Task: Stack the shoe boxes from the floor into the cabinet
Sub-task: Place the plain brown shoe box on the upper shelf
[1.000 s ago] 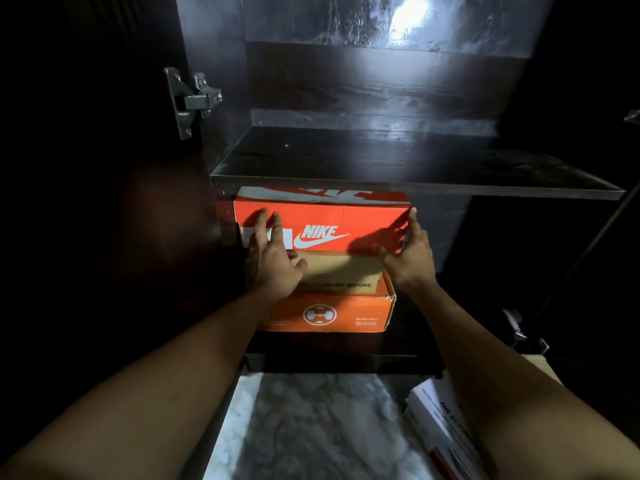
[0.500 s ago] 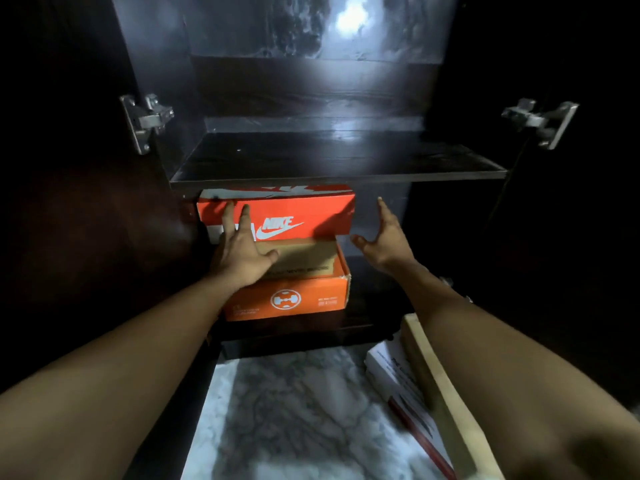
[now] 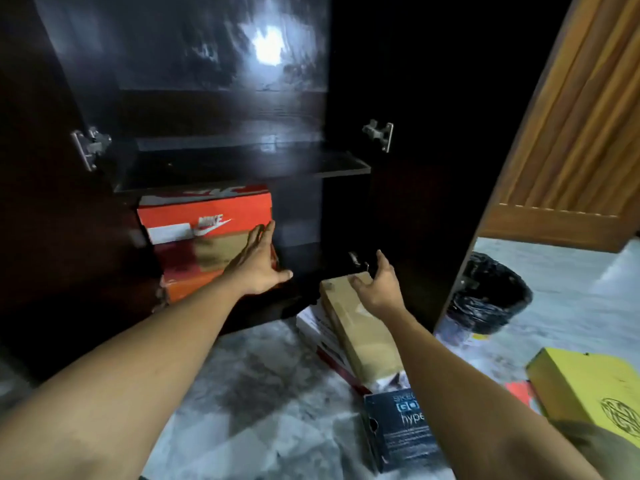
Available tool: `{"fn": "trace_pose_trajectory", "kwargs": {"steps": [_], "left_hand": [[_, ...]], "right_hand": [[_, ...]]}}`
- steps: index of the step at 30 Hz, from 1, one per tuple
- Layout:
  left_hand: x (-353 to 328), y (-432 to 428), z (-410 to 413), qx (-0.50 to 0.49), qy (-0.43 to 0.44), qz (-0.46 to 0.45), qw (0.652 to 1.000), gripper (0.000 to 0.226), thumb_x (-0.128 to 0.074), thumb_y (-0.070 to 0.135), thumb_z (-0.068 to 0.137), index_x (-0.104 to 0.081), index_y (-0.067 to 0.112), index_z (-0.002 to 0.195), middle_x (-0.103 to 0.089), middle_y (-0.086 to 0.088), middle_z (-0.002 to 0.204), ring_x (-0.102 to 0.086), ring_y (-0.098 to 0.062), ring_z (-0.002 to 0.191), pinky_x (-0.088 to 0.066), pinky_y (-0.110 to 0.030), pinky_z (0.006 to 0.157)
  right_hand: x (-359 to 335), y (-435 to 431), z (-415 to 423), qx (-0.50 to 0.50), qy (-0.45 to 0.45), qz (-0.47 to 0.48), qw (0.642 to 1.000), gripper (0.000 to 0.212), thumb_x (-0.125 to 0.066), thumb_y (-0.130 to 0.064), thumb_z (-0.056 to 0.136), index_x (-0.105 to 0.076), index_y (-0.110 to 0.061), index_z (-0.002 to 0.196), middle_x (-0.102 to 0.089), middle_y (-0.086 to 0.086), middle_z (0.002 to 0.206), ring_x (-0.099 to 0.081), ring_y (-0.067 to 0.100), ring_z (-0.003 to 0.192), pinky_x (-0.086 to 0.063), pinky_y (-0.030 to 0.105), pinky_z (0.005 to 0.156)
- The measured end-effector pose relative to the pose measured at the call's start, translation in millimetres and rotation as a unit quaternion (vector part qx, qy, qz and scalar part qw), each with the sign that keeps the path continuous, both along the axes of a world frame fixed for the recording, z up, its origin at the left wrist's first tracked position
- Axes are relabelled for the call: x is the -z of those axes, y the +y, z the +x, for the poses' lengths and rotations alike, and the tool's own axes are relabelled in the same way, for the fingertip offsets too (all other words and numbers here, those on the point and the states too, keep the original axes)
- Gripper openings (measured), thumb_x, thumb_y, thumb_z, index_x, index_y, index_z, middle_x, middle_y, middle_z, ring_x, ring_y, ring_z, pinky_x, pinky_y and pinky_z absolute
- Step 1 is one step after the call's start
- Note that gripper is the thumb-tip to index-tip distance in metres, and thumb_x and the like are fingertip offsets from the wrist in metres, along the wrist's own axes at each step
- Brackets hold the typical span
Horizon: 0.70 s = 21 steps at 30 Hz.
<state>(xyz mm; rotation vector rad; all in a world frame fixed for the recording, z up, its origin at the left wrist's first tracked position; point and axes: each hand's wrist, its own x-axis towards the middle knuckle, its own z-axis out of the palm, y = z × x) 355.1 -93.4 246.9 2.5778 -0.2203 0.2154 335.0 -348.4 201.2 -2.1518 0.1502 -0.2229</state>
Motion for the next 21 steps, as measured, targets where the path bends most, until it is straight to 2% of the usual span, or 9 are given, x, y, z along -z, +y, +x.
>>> {"fn": "trace_pose_trajectory", "kwargs": {"steps": [4, 8, 10, 12, 15, 17, 21], "left_hand": [[43.8, -30.2, -5.1, 0.049, 0.069, 0.012, 0.996, 0.125, -0.085, 0.04, 0.071, 0.001, 0.018, 0.158, -0.004, -0.008, 0.166, -0.009, -0.021, 0.152, -0.016, -0.033, 0.123], [95.9, -56.9, 40.2, 0.087, 0.147, 0.001, 0.985, 0.137, -0.091, 0.038, 0.063, 0.005, 0.02, 0.158, -0.005, -0.003, 0.166, -0.013, -0.02, 0.152, -0.021, -0.029, 0.12], [119.5, -69.3, 68.7, 0.107, 0.168, 0.026, 0.98, 0.141, -0.093, 0.038, 0.06, 0.007, 0.02, 0.158, -0.001, -0.005, 0.166, -0.009, -0.02, 0.152, -0.02, -0.029, 0.12], [139.0, -78.4, 96.2, 0.111, 0.19, 0.035, 0.975, 0.144, -0.095, 0.034, 0.057, 0.008, 0.023, 0.157, 0.002, -0.004, 0.166, -0.007, -0.021, 0.152, -0.021, -0.032, 0.121], [157.2, -93.9, 131.7, 0.115, 0.211, 0.017, 0.971, 0.152, -0.098, 0.032, 0.049, 0.009, 0.027, 0.157, -0.002, -0.003, 0.166, -0.009, -0.022, 0.152, -0.022, -0.035, 0.121], [168.9, -106.8, 146.0, 0.135, 0.227, 0.007, 0.964, 0.156, -0.1, 0.031, 0.045, 0.009, 0.025, 0.157, -0.007, -0.004, 0.166, -0.012, -0.022, 0.151, -0.023, -0.034, 0.12], [192.1, -120.7, 155.2, 0.157, 0.24, 0.004, 0.958, 0.153, -0.099, 0.025, 0.049, 0.008, 0.02, 0.158, -0.016, -0.004, 0.164, -0.019, -0.021, 0.149, -0.022, -0.025, 0.113]], "right_hand": [[58.9, -13.5, -55.5, 0.107, 0.001, 0.045, 0.993, 0.081, -0.067, -0.034, 0.091, -0.021, -0.012, 0.155, -0.032, 0.014, 0.154, -0.037, 0.032, 0.14, -0.035, 0.037, 0.111], [111.3, -15.2, -66.3, 0.255, -0.022, 0.127, 0.958, 0.102, -0.071, -0.06, 0.076, -0.023, -0.016, 0.155, -0.027, 0.011, 0.157, -0.032, 0.032, 0.143, -0.034, 0.048, 0.112], [130.9, -12.4, -59.7, 0.295, -0.035, 0.151, 0.943, 0.104, -0.078, -0.052, 0.074, -0.024, -0.015, 0.154, -0.023, 0.009, 0.159, -0.031, 0.031, 0.145, -0.029, 0.043, 0.114], [148.2, -7.3, -50.6, 0.299, -0.042, 0.143, 0.943, 0.108, -0.083, -0.043, 0.072, -0.02, -0.016, 0.156, -0.014, 0.001, 0.163, -0.022, 0.025, 0.149, -0.02, 0.038, 0.114], [161.7, -3.5, -36.8, 0.279, -0.034, 0.125, 0.951, 0.119, -0.086, -0.045, 0.067, -0.014, -0.018, 0.158, -0.001, -0.011, 0.164, -0.012, 0.013, 0.147, -0.013, 0.04, 0.114], [172.9, -6.3, -36.2, 0.278, -0.036, 0.118, 0.953, 0.124, -0.089, -0.046, 0.063, -0.014, -0.017, 0.158, 0.003, -0.012, 0.164, -0.009, 0.006, 0.143, -0.01, 0.038, 0.114], [191.2, -4.5, -50.2, 0.292, -0.012, 0.134, 0.947, 0.148, -0.084, -0.071, 0.045, -0.008, -0.013, 0.158, 0.003, -0.002, 0.165, -0.002, 0.007, 0.15, -0.007, 0.024, 0.119]]}}
